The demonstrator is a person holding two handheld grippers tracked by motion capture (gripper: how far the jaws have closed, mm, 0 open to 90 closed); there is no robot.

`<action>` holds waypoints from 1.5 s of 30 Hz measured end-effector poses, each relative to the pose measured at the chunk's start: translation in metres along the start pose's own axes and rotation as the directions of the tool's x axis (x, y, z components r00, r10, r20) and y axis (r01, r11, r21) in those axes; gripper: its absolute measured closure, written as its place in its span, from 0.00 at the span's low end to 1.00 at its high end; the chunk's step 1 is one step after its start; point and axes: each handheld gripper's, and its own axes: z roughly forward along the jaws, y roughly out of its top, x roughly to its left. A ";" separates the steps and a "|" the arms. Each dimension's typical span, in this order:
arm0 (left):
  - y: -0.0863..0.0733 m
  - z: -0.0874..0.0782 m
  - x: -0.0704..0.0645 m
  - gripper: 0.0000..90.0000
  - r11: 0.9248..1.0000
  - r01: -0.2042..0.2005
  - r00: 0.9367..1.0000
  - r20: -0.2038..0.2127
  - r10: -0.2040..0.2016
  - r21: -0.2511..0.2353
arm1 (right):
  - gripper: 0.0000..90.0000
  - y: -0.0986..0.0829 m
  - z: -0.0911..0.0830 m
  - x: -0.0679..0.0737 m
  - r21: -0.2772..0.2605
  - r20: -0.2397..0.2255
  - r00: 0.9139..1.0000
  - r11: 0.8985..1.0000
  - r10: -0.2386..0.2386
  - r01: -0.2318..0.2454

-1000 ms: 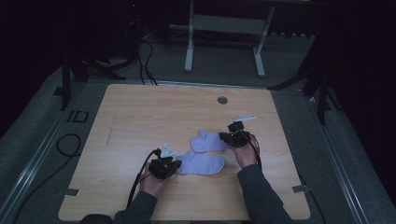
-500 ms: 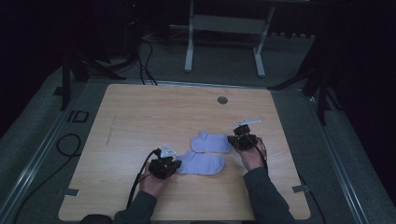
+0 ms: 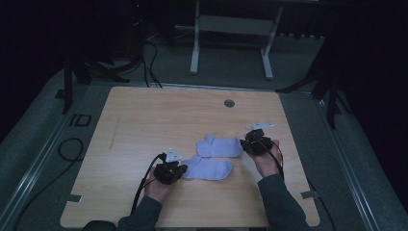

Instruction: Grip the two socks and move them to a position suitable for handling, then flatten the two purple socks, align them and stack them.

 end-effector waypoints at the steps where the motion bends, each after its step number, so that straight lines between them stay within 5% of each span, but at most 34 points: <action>1: 0.000 0.000 0.000 1.00 1.000 0.000 1.000 0.000 0.000 0.000 | 0.78 0.001 0.000 0.002 -0.004 -0.008 1.000 1.000 -0.007 0.007; 16: 0.000 0.000 0.000 1.00 1.000 -0.003 1.000 -0.003 0.003 0.001 | 0.78 0.019 0.002 0.021 -0.027 -0.073 0.994 0.996 -0.084 0.082; 23: 0.000 0.000 0.000 0.99 1.000 -0.001 1.000 -0.002 0.001 0.000 | 0.77 0.031 0.012 0.040 -0.048 -0.138 0.966 0.976 -0.217 0.212; 32: 0.000 0.000 0.000 0.99 1.000 -0.001 1.000 -0.002 0.001 -0.001 | 0.68 0.037 0.044 0.063 -0.007 -0.194 0.934 0.952 -0.301 0.305; 37: 0.000 0.000 -0.001 0.99 1.000 0.002 1.000 -0.001 -0.002 -0.004 | 0.65 0.035 0.057 0.067 0.021 -0.215 0.923 0.943 -0.320 0.332; 38: 0.000 0.000 -0.001 0.99 1.000 0.001 1.000 -0.001 -0.001 -0.002 | 0.64 0.033 0.063 0.069 0.023 -0.232 0.910 0.933 -0.344 0.359; 43: 0.000 0.000 -0.001 0.99 1.000 0.002 1.000 -0.001 -0.002 -0.004 | 0.65 0.031 0.072 0.073 0.038 -0.221 0.888 0.906 -0.404 0.421; 45: 0.000 0.000 -0.001 0.99 1.000 0.000 1.000 -0.001 0.000 -0.003 | 0.65 0.032 0.076 0.072 0.049 -0.227 0.885 0.903 -0.407 0.427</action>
